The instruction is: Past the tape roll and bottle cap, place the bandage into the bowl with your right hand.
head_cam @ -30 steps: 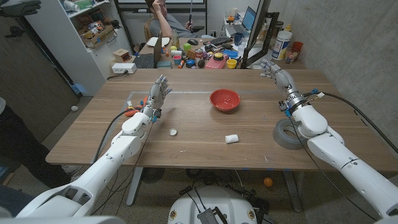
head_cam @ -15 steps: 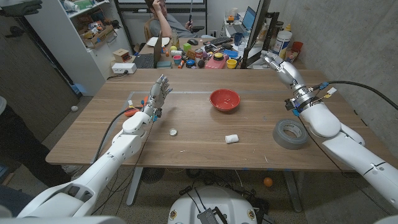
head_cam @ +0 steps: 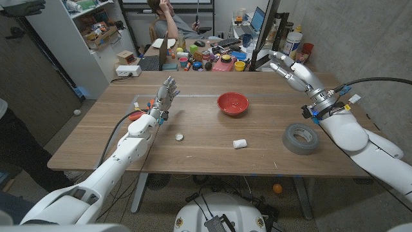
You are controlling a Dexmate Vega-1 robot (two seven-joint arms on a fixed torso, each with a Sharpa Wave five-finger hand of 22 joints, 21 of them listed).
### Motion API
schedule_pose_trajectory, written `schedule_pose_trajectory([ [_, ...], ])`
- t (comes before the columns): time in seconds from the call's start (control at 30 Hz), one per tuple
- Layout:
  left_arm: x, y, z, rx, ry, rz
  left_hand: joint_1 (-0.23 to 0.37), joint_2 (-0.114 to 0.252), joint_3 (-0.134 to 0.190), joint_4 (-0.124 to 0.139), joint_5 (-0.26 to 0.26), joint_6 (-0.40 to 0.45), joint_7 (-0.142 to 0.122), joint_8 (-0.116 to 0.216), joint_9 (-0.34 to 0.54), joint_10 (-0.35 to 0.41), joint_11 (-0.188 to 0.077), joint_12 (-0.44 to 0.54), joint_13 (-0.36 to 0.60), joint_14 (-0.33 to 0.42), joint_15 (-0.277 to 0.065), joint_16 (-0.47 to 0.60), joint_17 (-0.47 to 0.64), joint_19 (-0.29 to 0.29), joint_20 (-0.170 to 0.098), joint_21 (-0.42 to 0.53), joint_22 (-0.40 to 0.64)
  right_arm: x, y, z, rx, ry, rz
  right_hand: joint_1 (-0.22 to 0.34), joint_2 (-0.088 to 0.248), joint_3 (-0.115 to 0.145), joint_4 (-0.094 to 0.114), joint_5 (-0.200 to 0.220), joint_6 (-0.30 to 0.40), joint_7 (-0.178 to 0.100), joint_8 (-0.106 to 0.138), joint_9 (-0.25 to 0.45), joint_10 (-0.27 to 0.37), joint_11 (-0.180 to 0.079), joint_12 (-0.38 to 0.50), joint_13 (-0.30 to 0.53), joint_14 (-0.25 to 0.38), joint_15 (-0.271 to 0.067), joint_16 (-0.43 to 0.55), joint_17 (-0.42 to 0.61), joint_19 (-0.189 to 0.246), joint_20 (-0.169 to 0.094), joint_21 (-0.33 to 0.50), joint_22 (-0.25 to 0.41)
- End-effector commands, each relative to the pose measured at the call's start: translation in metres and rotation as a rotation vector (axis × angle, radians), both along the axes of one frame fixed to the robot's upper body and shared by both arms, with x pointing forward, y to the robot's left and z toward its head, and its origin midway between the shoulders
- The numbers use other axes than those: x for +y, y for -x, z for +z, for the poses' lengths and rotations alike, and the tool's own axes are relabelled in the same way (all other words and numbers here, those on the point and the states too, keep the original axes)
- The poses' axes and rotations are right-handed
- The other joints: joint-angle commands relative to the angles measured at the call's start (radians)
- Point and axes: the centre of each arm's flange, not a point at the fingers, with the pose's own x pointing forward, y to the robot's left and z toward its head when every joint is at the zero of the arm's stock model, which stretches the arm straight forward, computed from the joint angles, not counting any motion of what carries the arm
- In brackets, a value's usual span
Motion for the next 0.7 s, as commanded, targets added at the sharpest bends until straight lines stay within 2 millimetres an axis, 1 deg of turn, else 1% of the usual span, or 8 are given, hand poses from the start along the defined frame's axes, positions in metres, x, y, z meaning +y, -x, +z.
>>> schedule_pose_trajectory([
  [0.03, -0.006, -0.004, 0.004, -0.004, -0.011, -0.019, -0.001, 0.109, 0.0, -0.001, 0.008, -0.035, -0.001, 0.004, 0.004, -0.021, 0.001, 0.004, 0.001, -0.012, -0.037, 0.006, 0.003, -0.004, -0.052, -0.002, 0.005, 0.02, 0.041, -0.005, -0.102, 0.12, -0.141, 0.003, -0.013, -0.003, -0.008, -0.001, -0.003, -0.007, -0.003, 0.003, 0.003, -0.008, -0.002, 0.002, -0.001, -0.008, -0.004, 0.004, 0.001, 0.01, -0.003, 0.003],
  [0.13, -0.007, -0.005, 0.004, -0.003, -0.013, -0.023, -0.001, 0.109, -0.001, -0.001, 0.008, -0.036, -0.002, 0.004, 0.004, -0.022, 0.0, 0.004, 0.001, -0.012, -0.037, 0.006, 0.003, -0.004, -0.052, -0.003, 0.005, 0.026, 0.049, -0.007, -0.127, 0.15, -0.196, 0.004, -0.017, -0.005, -0.01, -0.001, -0.005, -0.007, -0.003, 0.003, 0.002, -0.015, -0.003, 0.002, -0.001, -0.009, -0.005, 0.005, 0.0, 0.015, -0.006, 0.003],
  [0.17, -0.007, -0.005, 0.004, -0.003, -0.013, -0.024, -0.001, 0.109, -0.001, -0.001, 0.008, -0.036, -0.001, 0.004, 0.004, -0.022, 0.001, 0.004, 0.001, -0.012, -0.037, 0.006, 0.003, -0.004, -0.052, -0.003, 0.005, 0.029, 0.051, -0.008, -0.135, 0.161, -0.214, 0.004, -0.018, -0.006, -0.011, -0.001, -0.005, -0.008, -0.003, 0.003, 0.003, -0.011, -0.003, 0.002, -0.001, -0.01, -0.005, 0.005, 0.001, 0.015, -0.007, 0.003],
  [0.37, -0.007, -0.006, 0.003, -0.002, -0.015, -0.029, -0.001, 0.109, -0.001, -0.001, 0.008, -0.036, -0.002, 0.004, 0.004, -0.022, 0.0, 0.004, 0.001, -0.012, -0.036, 0.006, 0.003, -0.004, -0.052, -0.003, 0.005, 0.044, 0.06, -0.01, -0.173, 0.23, -0.323, 0.003, -0.023, -0.011, -0.014, -0.002, -0.004, -0.013, -0.002, 0.003, 0.004, -0.018, -0.003, 0.002, -0.004, -0.018, -0.007, 0.006, 0.004, 0.018, -0.01, 0.003],
  [0.4, -0.007, -0.006, 0.003, -0.002, -0.013, -0.029, -0.001, 0.109, -0.001, -0.001, 0.008, -0.036, -0.002, 0.004, 0.004, -0.022, 0.0, 0.004, 0.001, -0.012, -0.036, 0.006, 0.003, -0.003, -0.052, -0.003, 0.005, 0.049, 0.062, -0.011, -0.184, 0.252, -0.349, 0.003, -0.025, -0.012, -0.015, -0.002, -0.005, -0.016, -0.002, 0.003, 0.004, -0.018, -0.003, 0.002, -0.004, -0.019, -0.007, 0.006, 0.005, 0.019, -0.011, 0.003],
  [0.53, -0.005, -0.006, 0.003, -0.003, -0.012, -0.028, -0.001, 0.109, -0.001, -0.001, 0.009, -0.033, 0.0, 0.005, 0.005, -0.021, 0.0, 0.004, 0.001, -0.012, -0.036, 0.006, 0.003, -0.002, -0.052, -0.003, 0.005, 0.06, 0.063, -0.011, -0.19, 0.294, -0.375, 0.002, -0.029, -0.016, -0.017, -0.002, -0.005, -0.018, -0.002, 0.003, 0.005, -0.022, -0.004, 0.002, -0.004, -0.021, -0.007, 0.006, 0.013, 0.021, -0.011, 0.003],
  [0.57, -0.004, -0.006, 0.002, -0.003, -0.012, -0.027, -0.001, 0.109, -0.001, -0.001, 0.009, -0.033, 0.0, 0.005, 0.005, -0.021, 0.0, 0.004, 0.001, -0.012, -0.037, 0.006, 0.003, -0.003, -0.053, -0.004, 0.005, 0.062, 0.063, -0.011, -0.189, 0.303, -0.381, 0.003, -0.031, -0.018, -0.019, -0.001, -0.006, -0.018, -0.002, 0.003, 0.004, -0.022, -0.005, 0.002, -0.005, -0.031, -0.008, 0.006, 0.019, 0.019, -0.012, 0.003],
  [0.7, -0.002, -0.006, 0.002, -0.002, -0.011, -0.026, -0.001, 0.109, -0.001, -0.001, 0.009, -0.032, 0.0, 0.005, 0.005, -0.02, 0.001, 0.004, 0.001, -0.012, -0.036, 0.006, 0.003, -0.001, -0.052, -0.004, 0.005, 0.068, 0.06, -0.012, -0.188, 0.323, -0.39, 0.003, -0.033, -0.02, -0.021, -0.001, -0.006, -0.021, -0.001, 0.003, 0.002, -0.025, -0.006, 0.003, -0.005, -0.036, -0.008, 0.006, 0.026, 0.013, -0.013, 0.003],
])
